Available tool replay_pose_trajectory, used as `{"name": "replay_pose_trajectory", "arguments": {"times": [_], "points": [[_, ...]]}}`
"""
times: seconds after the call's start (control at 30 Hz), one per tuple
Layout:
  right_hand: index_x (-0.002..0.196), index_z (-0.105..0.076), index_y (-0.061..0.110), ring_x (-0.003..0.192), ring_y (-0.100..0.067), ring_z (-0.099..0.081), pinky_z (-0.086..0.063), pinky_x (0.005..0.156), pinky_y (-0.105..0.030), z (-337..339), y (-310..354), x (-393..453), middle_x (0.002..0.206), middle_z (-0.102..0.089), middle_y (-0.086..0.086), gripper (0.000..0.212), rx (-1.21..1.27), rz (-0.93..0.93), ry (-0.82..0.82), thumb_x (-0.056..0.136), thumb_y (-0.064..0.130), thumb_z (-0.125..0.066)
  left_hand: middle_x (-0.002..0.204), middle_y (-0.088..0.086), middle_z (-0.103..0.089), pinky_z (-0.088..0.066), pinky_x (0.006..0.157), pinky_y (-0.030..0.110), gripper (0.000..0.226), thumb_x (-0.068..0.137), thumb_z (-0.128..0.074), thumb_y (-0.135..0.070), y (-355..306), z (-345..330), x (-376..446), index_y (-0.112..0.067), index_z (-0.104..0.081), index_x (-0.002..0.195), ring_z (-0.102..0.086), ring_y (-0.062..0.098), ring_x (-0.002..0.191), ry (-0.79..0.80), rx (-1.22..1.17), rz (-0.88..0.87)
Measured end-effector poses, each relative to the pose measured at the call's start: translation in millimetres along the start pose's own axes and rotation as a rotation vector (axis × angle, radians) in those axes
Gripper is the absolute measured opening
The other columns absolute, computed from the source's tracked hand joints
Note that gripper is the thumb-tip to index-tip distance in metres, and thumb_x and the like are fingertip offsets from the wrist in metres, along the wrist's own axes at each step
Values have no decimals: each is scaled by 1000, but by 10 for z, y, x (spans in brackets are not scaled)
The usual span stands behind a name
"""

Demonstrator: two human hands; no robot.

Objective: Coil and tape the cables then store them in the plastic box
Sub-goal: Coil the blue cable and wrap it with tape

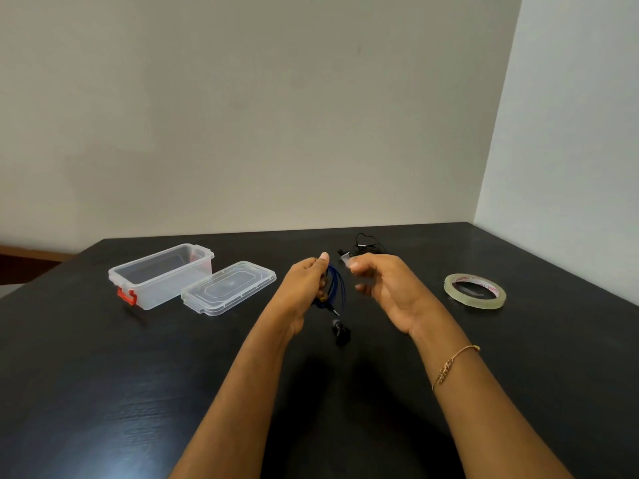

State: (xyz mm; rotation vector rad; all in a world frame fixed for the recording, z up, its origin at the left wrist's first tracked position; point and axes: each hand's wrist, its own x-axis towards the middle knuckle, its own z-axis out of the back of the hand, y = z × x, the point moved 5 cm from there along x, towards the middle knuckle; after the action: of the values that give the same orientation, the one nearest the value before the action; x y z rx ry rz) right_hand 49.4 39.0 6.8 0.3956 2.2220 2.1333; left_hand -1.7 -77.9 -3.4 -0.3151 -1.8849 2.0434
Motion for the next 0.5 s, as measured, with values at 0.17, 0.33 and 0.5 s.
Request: {"name": "replay_pose_trajectory", "arguments": {"times": [0.17, 0.33, 0.5], "points": [[63, -59, 15, 61, -9, -40, -33, 61, -25, -52, -140, -44, 57, -55, 6, 16, 185, -298, -15, 78, 17, -54, 64, -2, -37, -40, 67, 26, 36, 98, -36, -36, -23, -76, -6, -17, -41, 69, -36, 10, 60, -34, -48, -72], [55, -62, 16, 63, -11, -33, -27, 63, -28, -84, -220, -54, 55, -55, 4, 23, 217, -429, -5, 75, 25, -55, 70, 0, -46, -46, 79, 32, 34, 98, -35, -36, -31, -72, -13, -16, -48, 75, -45, 12, 68, -165, -145, -100], [53, -59, 17, 66, -12, -32, -26, 65, -30, -82, -251, -54, 66, -52, 3, 25, 313, -462, -6, 75, 26, -53, 78, 0, -58, -45, 70, 26, 31, 99, -34, -34, -27, -68, -22, -15, -52, 82, -51, 11, 70, -193, -149, -126]]}}
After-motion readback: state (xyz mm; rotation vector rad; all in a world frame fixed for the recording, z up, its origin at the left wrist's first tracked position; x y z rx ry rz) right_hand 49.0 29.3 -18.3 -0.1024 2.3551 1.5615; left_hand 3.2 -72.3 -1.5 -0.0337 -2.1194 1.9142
